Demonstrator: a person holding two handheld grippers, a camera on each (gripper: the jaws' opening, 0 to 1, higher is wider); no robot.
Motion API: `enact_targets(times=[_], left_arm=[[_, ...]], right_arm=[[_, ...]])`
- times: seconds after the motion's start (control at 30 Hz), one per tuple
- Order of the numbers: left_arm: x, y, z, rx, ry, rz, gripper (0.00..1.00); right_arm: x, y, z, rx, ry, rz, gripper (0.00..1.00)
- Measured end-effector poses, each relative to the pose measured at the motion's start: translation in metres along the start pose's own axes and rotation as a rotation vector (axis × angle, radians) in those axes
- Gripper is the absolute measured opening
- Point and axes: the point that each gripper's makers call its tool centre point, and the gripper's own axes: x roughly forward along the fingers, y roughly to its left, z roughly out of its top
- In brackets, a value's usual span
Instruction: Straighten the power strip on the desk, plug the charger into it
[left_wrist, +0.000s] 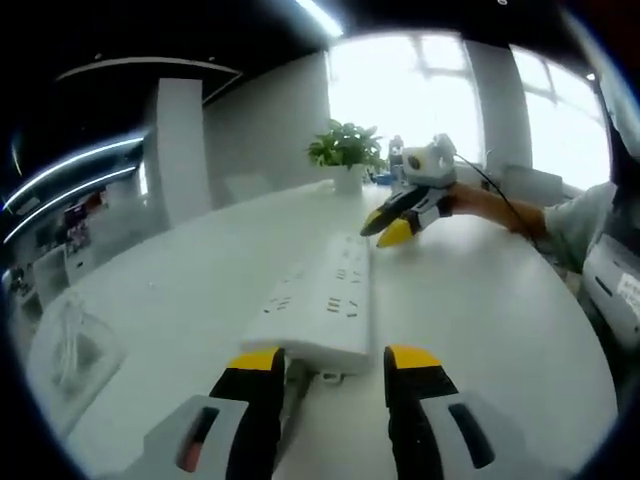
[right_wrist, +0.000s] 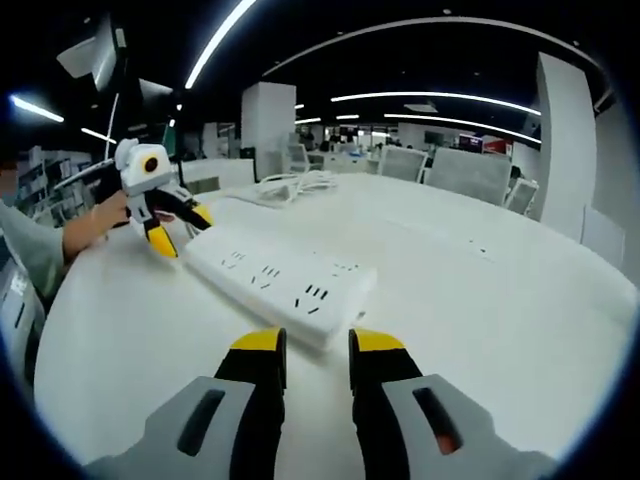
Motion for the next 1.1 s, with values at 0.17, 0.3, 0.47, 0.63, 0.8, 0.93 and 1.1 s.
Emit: enact_targets(times=[0.17,0.3,0.47,0.63,0.8,0.93,1.1], left_arm=[[0.0011,0.0009,-0.0008,-0.004,0.003,0.017,0.41],[0.0019,0.0024,-0.0011,0.008,0.010,0.031,0.41],[0.0025,0.0062,-0.0003,-0.006,0.002,0.061,0.37],[0.0029,0.0047,-0.0006,0.003,0.006,0.074,0.37],[0.0032,0.0043,-0.0004,-0.006,0.005,0.095,0.38],[0.0034,0.0044,0.0007,-0.021,-0.007,0.095,0.37],[0.0050,0.0024,0.0017,-0.035,-0.008,0.110,0.36]], right_arm=[[0.0026,0.0030,-0.0002,-0.013,0.004,0.009,0.23],[0.0033,0.0040,0.0018,-0.013,-0.001,0.012,0.22],[0.0046,0.0050,0.0016,-0.067,0.024,0.002,0.21],[0.0077,0.0043,0.0015,-0.120,0.059,-0.011,0.21],[0.0097,0.0014,0.0017,-0.148,0.084,-0.020,0.19],[0.0098,-0.0004,0.0013,-0.148,0.091,-0.027,0.20],[0.0091,-0.0036,0.0009,-0.133,0.091,-0.023,0.19]])
